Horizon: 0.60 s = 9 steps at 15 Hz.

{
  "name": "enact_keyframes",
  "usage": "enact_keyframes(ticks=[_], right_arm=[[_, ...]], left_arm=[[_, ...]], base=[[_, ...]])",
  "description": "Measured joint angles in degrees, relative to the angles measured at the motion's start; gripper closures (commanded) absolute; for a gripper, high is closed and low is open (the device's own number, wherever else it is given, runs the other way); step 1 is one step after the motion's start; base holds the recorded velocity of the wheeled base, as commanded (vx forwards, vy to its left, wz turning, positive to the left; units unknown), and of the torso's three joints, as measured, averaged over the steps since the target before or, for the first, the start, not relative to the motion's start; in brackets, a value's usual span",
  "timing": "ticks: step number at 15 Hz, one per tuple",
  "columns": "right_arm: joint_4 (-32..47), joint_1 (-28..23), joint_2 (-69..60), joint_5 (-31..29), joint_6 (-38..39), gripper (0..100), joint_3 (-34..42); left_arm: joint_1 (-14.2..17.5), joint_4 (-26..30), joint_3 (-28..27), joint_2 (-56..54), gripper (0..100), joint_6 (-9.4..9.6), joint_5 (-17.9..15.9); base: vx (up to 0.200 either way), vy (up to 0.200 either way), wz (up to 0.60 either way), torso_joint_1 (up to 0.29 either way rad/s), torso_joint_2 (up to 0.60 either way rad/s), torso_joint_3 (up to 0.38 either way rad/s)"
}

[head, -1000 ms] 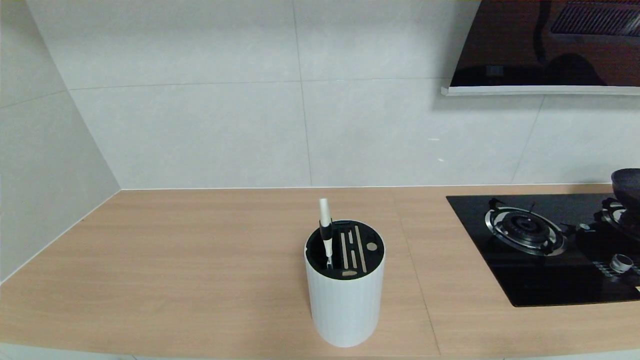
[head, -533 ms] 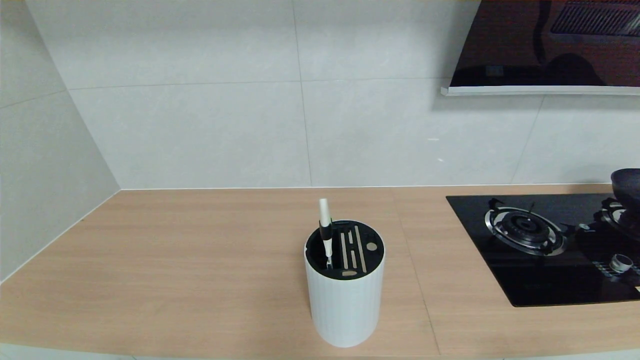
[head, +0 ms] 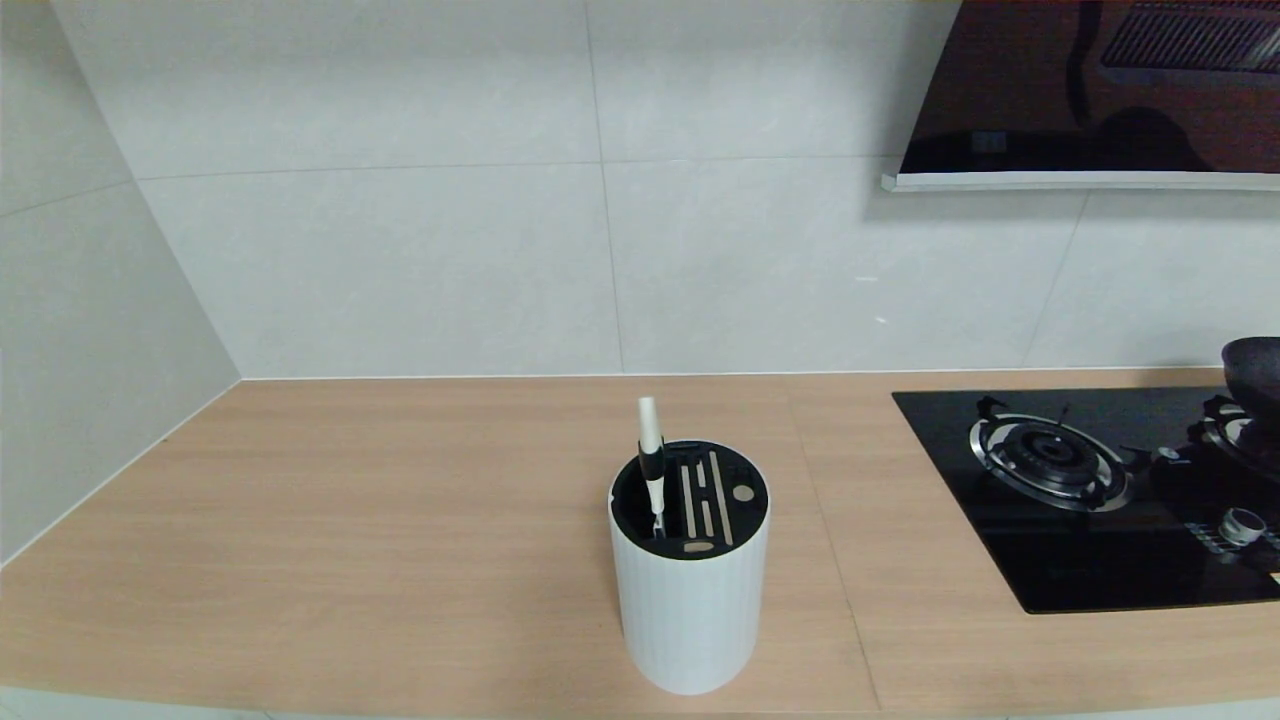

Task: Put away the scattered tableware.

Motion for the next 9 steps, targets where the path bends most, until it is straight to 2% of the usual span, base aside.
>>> enact_keyframes(ticks=[9], right_arm=[[-0.01, 0.02, 0.0, 0.0, 0.17, 0, 0.0]], left_arm=[[0.0, 0.0, 0.0, -0.02, 0, 0.0, 0.02]], base=[[0.0, 0.0, 0.0, 0.0, 0.0, 0.0]])
